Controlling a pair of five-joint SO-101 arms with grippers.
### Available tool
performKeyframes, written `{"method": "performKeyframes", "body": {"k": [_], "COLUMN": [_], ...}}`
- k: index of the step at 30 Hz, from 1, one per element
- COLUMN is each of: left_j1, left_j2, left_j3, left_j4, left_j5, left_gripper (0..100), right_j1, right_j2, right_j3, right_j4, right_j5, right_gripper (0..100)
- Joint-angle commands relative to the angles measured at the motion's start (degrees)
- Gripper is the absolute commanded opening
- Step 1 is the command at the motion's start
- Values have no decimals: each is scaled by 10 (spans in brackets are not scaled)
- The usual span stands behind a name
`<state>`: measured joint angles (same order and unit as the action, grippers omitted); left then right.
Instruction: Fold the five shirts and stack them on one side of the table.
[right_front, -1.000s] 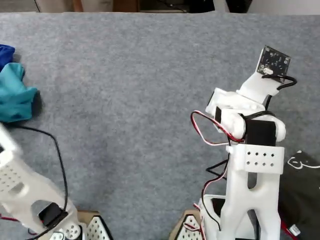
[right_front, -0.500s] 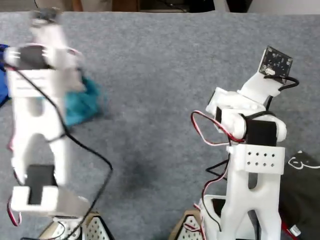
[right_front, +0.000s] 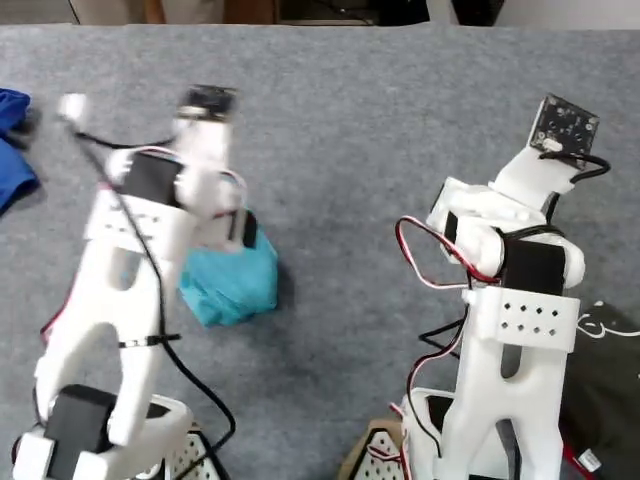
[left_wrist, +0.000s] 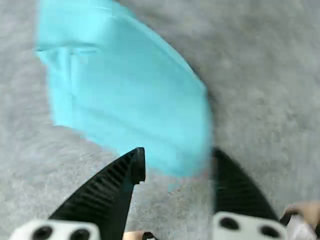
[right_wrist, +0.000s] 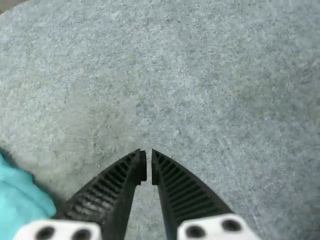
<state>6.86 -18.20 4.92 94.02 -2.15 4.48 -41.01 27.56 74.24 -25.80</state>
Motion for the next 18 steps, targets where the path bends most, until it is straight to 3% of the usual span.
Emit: {"method": "performKeyframes", "body": {"k": [1, 4, 11, 14, 18], "left_j1": [-127, -251, -532, -608, -665], "left_j2": [-23, -23, -22, -22, -22], "left_j3": [-36, -58, 52, 133, 219], "left_j4": [-8, -12, -156, -237, -303], "left_j5": [-12, -32, -35, -50, -124], "left_gripper": [279, 279, 279, 279, 279], "right_j1": [-57, -132, -264, -327, -408], "right_j2": [-12, 31, 266, 383, 538], "right_j3": [0, -5, -167, -279, -428], "right_j4": [-8, -10, -4, 22, 72], "right_j5": [11, 9, -9, -11, -11], "right_gripper": [86, 179, 189, 191, 192]}}
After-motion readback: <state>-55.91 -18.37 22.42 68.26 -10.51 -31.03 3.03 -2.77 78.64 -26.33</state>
